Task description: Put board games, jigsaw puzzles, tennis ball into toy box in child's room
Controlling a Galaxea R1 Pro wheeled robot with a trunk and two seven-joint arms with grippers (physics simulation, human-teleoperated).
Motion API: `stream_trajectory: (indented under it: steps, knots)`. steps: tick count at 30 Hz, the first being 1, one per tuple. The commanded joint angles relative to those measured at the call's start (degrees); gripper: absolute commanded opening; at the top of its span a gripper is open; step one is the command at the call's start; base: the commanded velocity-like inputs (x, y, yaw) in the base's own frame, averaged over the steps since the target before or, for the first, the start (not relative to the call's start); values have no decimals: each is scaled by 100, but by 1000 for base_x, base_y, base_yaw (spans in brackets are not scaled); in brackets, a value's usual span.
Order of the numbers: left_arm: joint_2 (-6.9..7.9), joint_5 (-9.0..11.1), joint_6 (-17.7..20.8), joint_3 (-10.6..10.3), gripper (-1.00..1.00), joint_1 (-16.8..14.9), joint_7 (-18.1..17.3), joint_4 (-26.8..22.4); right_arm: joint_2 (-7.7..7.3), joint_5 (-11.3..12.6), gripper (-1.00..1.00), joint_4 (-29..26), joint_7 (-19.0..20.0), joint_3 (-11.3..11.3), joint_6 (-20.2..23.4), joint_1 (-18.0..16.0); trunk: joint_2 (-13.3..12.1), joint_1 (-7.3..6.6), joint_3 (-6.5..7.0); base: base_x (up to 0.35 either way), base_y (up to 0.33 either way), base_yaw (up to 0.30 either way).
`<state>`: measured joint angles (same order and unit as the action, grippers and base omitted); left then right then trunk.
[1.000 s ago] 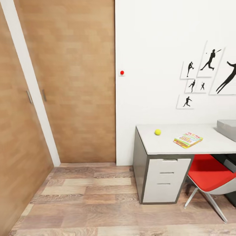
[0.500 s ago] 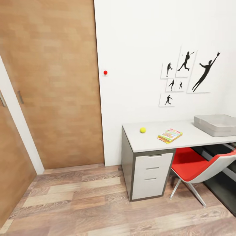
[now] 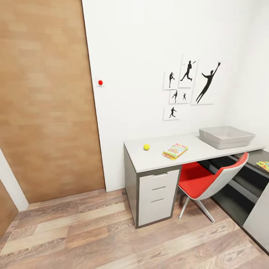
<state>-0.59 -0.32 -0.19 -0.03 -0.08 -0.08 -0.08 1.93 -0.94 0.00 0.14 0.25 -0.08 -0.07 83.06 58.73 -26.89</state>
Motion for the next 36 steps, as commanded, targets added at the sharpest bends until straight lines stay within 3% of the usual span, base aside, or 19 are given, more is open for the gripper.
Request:
stream_trajectory:
  steps: [1, 36]
  knots:
    - [-1, -3, -1, 3, 100, -1, -1, -1, 0, -10, 100, 0, 0, 1, -1, -1, 2, 0, -4, 0, 0, -282]
    - [6, -3, -7, 7, 100, -1, -1, -1, 0, -3, 100, 0, -5, 0, -1, -1, 2, 0, -4, 0, 0, -282]
